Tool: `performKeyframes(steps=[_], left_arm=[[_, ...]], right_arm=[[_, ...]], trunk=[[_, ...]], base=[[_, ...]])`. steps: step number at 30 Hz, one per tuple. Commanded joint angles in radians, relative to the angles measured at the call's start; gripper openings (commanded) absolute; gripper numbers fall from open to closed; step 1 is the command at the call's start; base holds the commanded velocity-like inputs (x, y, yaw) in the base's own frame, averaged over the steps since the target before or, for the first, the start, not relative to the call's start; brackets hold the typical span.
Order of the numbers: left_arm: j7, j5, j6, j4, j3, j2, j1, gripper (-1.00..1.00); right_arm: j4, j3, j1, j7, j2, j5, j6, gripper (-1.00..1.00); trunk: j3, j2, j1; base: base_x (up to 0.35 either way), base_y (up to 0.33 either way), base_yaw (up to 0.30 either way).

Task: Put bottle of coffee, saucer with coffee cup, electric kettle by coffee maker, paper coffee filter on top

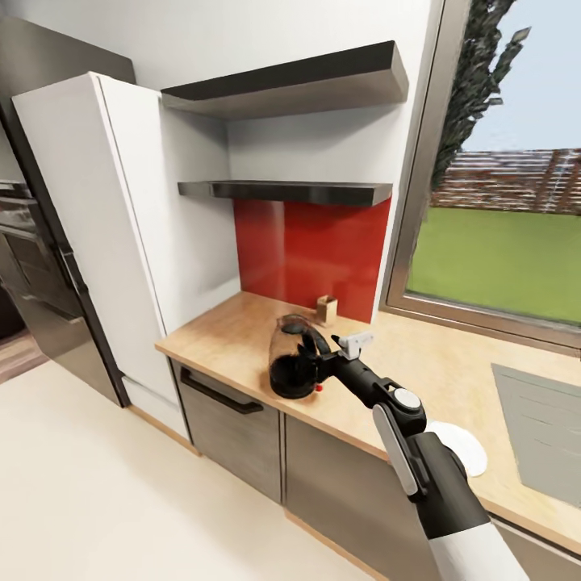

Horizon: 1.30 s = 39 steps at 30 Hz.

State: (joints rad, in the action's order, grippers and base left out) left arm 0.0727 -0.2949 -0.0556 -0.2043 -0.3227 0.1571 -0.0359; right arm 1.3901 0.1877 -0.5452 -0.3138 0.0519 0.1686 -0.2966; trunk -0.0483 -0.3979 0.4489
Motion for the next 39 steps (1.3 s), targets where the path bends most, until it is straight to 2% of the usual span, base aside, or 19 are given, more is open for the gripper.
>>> performKeyframes(steps=[1, 8, 16, 24, 30, 39], left_arm=[[0.008, -0.009, -0.006, -0.004, -0.008, -0.001, -0.001, 1.0], [0.007, -0.009, -0.006, -0.004, -0.009, -0.001, -0.001, 1.0], [0.008, -0.009, -0.007, -0.004, -0.008, -0.002, -0.001, 1.0], [0.007, -0.009, -0.009, -0.003, -0.009, -0.001, -0.001, 1.0], [0.007, -0.009, -0.009, -0.003, -0.009, -0.001, -0.001, 1.0], [0.007, -0.009, -0.009, -0.003, -0.009, -0.001, -0.001, 1.0]], right_arm=[[-0.001, -0.001, -0.001, -0.001, 0.0, 0.009, -0.007, 1.0], [-0.057, 0.001, -0.001, -0.001, 0.0, 0.011, -0.006, 1.0], [-0.066, 0.002, -0.001, -0.001, 0.001, 0.009, -0.005, 1.0], [-0.168, 0.001, -0.001, -0.004, 0.0, 0.012, 0.001, 1.0], [-0.179, -0.004, -0.001, -0.001, -0.023, 0.012, 0.004, 1.0], [-0.182, -0.003, -0.001, -0.001, -0.026, 0.011, 0.004, 1.0]], trunk=[[-0.002, -0.002, 0.001], [-0.002, -0.002, 0.001], [-0.002, -0.002, 0.001], [-0.002, -0.002, 0.001], [-0.002, -0.002, 0.001], [-0.002, -0.002, 0.001]], base=[[0.218, 0.084, -0.203], [0.08, 0.017, -0.272], [0.01, 0.0, -0.017], [0.021, 0.0, 0.0], [0.181, 0.0, 0.0], [0.174, 0.0, 0.0]])
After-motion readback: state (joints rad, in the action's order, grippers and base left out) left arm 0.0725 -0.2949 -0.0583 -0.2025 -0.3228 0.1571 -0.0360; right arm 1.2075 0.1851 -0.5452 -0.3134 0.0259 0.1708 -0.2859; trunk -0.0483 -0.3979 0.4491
